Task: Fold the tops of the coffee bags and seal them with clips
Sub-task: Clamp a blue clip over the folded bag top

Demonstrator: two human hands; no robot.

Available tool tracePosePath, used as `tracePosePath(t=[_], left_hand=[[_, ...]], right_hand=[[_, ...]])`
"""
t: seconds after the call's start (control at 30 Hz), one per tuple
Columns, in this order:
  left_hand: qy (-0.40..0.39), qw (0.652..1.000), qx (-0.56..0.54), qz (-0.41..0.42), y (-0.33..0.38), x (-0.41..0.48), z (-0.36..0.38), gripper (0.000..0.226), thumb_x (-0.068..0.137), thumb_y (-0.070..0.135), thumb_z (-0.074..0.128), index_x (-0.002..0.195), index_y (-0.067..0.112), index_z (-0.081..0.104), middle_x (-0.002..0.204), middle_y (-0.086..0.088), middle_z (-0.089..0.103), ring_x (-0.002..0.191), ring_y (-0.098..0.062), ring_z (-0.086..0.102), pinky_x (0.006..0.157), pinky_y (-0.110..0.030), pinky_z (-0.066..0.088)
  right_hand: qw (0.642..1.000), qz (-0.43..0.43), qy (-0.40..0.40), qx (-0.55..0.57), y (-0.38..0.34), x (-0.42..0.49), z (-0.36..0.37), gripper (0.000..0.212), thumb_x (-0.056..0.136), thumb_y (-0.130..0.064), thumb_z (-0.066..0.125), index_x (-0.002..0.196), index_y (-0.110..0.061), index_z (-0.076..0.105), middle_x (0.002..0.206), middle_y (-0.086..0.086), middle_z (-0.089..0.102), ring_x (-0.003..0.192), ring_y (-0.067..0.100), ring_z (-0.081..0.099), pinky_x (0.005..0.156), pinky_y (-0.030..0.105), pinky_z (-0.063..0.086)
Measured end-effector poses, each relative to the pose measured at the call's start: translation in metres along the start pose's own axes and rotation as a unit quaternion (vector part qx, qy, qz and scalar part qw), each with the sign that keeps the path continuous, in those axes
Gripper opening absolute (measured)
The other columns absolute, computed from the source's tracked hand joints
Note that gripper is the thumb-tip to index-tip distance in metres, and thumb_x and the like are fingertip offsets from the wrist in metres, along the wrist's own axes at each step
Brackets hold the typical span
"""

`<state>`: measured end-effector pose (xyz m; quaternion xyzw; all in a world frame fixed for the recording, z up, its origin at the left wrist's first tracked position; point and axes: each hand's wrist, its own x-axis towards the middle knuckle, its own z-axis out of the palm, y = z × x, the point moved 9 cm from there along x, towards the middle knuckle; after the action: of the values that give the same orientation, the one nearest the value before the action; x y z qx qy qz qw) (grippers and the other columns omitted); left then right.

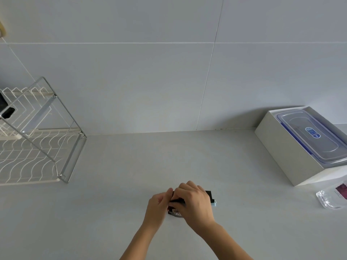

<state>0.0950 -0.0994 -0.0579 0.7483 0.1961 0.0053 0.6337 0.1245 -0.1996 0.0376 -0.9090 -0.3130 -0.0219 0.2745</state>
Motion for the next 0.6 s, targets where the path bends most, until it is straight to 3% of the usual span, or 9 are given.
tracePosePath(t=[0.17, 0.33, 0.5, 0.6], left_hand=[[0.015, 0.999, -0.027, 0.01, -0.003, -0.004, 0.001, 0.061, 0.086, 0.054, 0.039, 0.056, 0.0, 0.045, 0.057, -0.013, 0.044, 0.059, -0.02, 0.04, 0.06, -0.035, 0.029], [0.019, 0.997, -0.072, -0.023, -0.012, -0.01, 0.006, 0.061, 0.09, 0.052, 0.043, 0.054, 0.004, 0.053, 0.057, -0.008, 0.051, 0.059, -0.019, 0.047, 0.058, -0.032, 0.037], [0.033, 0.998, -0.037, -0.024, -0.01, -0.01, -0.001, 0.056, 0.089, 0.046, 0.041, 0.054, 0.004, 0.048, 0.055, -0.006, 0.046, 0.057, -0.018, 0.041, 0.059, -0.031, 0.031], [0.08, 0.997, 0.019, -0.012, -0.003, -0.008, -0.014, 0.039, 0.094, 0.032, 0.048, 0.058, 0.016, 0.048, 0.057, 0.006, 0.048, 0.057, -0.014, 0.043, 0.055, -0.026, 0.031]], right_hand=[[0.999, 0.002, -0.001, 0.05, 0.004, -0.004, 0.002, 0.014, 0.068, -0.029, 0.073, 0.065, -0.026, 0.06, 0.062, -0.011, 0.058, 0.063, 0.01, 0.049, 0.057, 0.02, 0.036], [0.999, -0.039, -0.002, 0.038, 0.002, -0.008, 0.004, 0.022, 0.062, -0.021, 0.079, 0.061, -0.026, 0.058, 0.059, -0.012, 0.054, 0.062, 0.005, 0.042, 0.059, 0.008, 0.022], [0.996, -0.073, -0.02, 0.048, -0.005, -0.007, 0.001, 0.008, 0.074, -0.025, 0.07, 0.07, -0.027, 0.064, 0.067, -0.011, 0.059, 0.068, 0.008, 0.049, 0.058, 0.02, 0.038], [0.987, -0.042, -0.021, 0.157, 0.001, -0.005, -0.013, 0.01, 0.087, -0.031, 0.055, 0.08, -0.029, 0.063, 0.075, -0.016, 0.059, 0.077, 0.003, 0.049, 0.067, 0.022, 0.044]])
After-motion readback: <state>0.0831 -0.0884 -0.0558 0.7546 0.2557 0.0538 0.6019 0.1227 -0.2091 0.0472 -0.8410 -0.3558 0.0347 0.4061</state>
